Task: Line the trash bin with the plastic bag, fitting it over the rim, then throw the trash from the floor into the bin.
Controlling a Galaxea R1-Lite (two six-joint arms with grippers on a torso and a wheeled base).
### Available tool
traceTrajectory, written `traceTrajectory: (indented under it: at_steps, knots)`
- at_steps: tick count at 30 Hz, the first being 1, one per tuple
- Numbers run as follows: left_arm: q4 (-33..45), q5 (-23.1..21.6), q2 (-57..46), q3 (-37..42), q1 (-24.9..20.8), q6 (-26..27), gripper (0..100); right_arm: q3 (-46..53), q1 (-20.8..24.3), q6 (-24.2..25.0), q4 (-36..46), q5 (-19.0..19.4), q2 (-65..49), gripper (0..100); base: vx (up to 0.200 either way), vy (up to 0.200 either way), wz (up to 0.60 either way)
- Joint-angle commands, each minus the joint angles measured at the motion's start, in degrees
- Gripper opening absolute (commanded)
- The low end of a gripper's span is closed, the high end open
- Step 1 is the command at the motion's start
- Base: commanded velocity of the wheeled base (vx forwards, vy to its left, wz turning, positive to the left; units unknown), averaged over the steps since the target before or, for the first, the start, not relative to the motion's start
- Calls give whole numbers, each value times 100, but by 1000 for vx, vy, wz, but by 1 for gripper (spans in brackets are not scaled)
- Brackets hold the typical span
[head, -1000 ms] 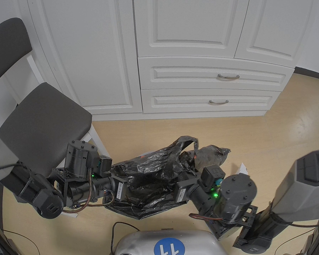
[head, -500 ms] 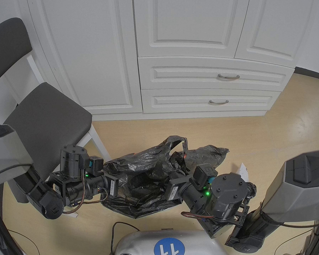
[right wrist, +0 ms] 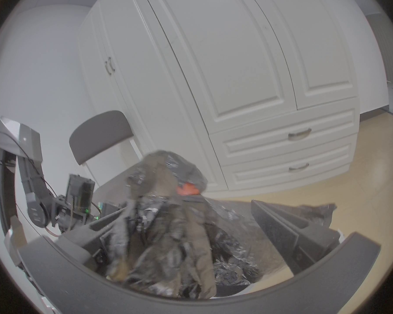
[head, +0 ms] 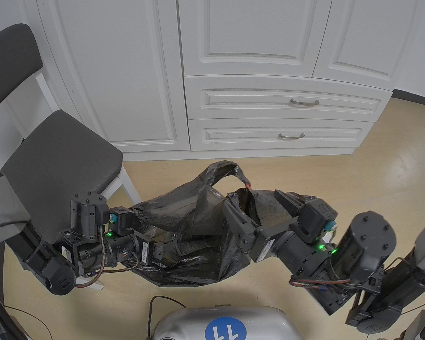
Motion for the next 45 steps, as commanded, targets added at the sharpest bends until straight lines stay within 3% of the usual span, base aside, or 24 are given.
traceTrajectory:
  at_steps: [1, 6, 8, 13, 15, 19, 20, 21, 24, 29, 45]
  knots:
    - [24, -19, -18, -7, 49, 59, 100, 153, -7, -78, 799, 14, -992, 100, 0, 0, 0]
    - [16, 43, 210, -86, 181, 76, 100, 65, -95, 397, 1370, 216, -1053, 100, 0, 0, 0]
    - [16, 43, 325, -139, 260, 76, 100, 83, -306, 432, 1484, 471, -1079, 100, 0, 0, 0]
    - [16, 95, 571, -271, 339, 85, 100, 65, -737, 397, 1985, 576, -1343, 100, 0, 0, 0]
    - [16, 201, 641, -297, 339, 85, 100, 109, -912, 300, 2460, 585, -1536, 100, 0, 0, 0]
    - [-11, 403, 791, -350, 321, 94, 100, 118, -1448, -122, 4394, 761, -2231, 100, 0, 0, 0]
    - [-11, 403, 791, -350, 321, 94, 100, 118, -1448, -122, 4394, 761, -2231, 100, 0, 0, 0]
    - [-11, 421, 799, -350, 321, 94, 100, 223, -1633, -315, 5053, 1113, -2547, 100, 0, 0, 0]
    - [-11, 421, 799, -332, 321, 112, 100, 452, -1879, -842, 5580, 1737, -2828, 100, 0, 0, 0]
    - [-11, 421, 887, -350, 383, 147, 100, 742, -1967, -1405, 5633, 2053, -2670, 100, 0, 0, 0]
    - [-538, -159, 1617, -376, 787, 182, 100, 724, -1879, -1387, 5607, 2053, -2169, 100, 0, 0, 0]
